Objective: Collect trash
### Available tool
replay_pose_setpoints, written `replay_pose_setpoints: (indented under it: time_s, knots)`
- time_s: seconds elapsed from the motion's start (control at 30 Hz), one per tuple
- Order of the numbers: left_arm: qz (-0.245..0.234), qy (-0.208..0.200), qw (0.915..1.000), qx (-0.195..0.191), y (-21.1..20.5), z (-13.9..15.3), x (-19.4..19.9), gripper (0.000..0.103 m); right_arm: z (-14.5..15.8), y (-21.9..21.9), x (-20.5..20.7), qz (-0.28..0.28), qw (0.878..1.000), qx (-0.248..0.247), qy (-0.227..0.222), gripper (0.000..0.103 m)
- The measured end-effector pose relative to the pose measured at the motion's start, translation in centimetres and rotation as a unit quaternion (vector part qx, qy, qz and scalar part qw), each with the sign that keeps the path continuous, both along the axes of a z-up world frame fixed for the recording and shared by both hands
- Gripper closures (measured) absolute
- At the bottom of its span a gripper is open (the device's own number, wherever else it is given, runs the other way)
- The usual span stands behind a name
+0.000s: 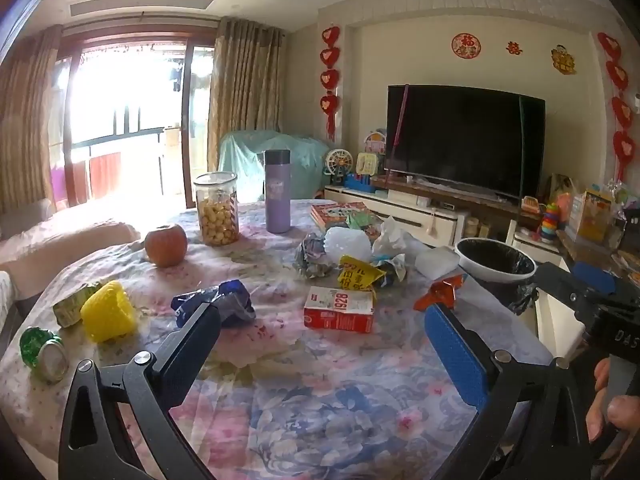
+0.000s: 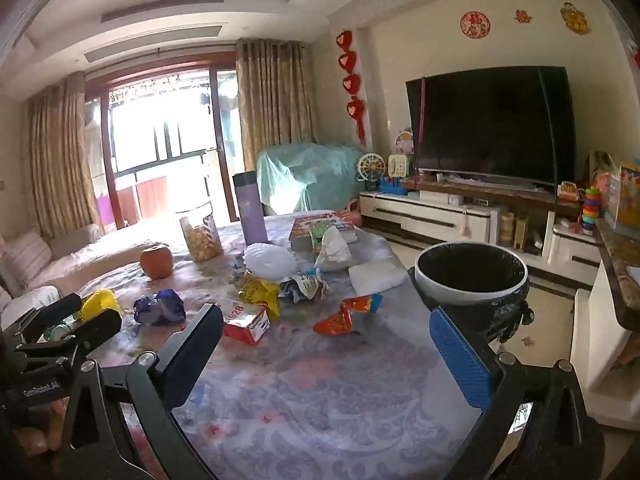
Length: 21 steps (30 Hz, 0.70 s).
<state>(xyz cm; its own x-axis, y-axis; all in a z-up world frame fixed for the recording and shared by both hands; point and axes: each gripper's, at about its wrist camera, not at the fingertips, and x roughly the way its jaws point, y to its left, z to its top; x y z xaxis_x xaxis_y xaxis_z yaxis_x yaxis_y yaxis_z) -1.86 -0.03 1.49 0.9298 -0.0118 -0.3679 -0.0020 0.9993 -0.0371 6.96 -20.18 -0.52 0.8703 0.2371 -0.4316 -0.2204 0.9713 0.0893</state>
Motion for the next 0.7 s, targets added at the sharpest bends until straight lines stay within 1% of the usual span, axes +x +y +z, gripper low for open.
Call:
replay_pose_setpoints:
  time_s: [0.17,0.2,0.7]
  knots:
    - [-0.002,0.002,1.0000,-0.006,0.1,0.2,0.0,0.001,0.3,-1.0,-1.3,0.001,1.000,0.002,-0.001,0.000]
    - [-0.004,0.002,1.0000,-0.006,0.1,0.2,0.0,0.001,0.5,-1.2,-1.9,0.009,1.000,0.014,-0.014,0.000]
    - [-0.002,0.000,1.0000,-0.007,0.1,-0.2,0.2,0.001,0.2,-1.4,-2.1,0.007,1.000,0.009,-0.015,0.000]
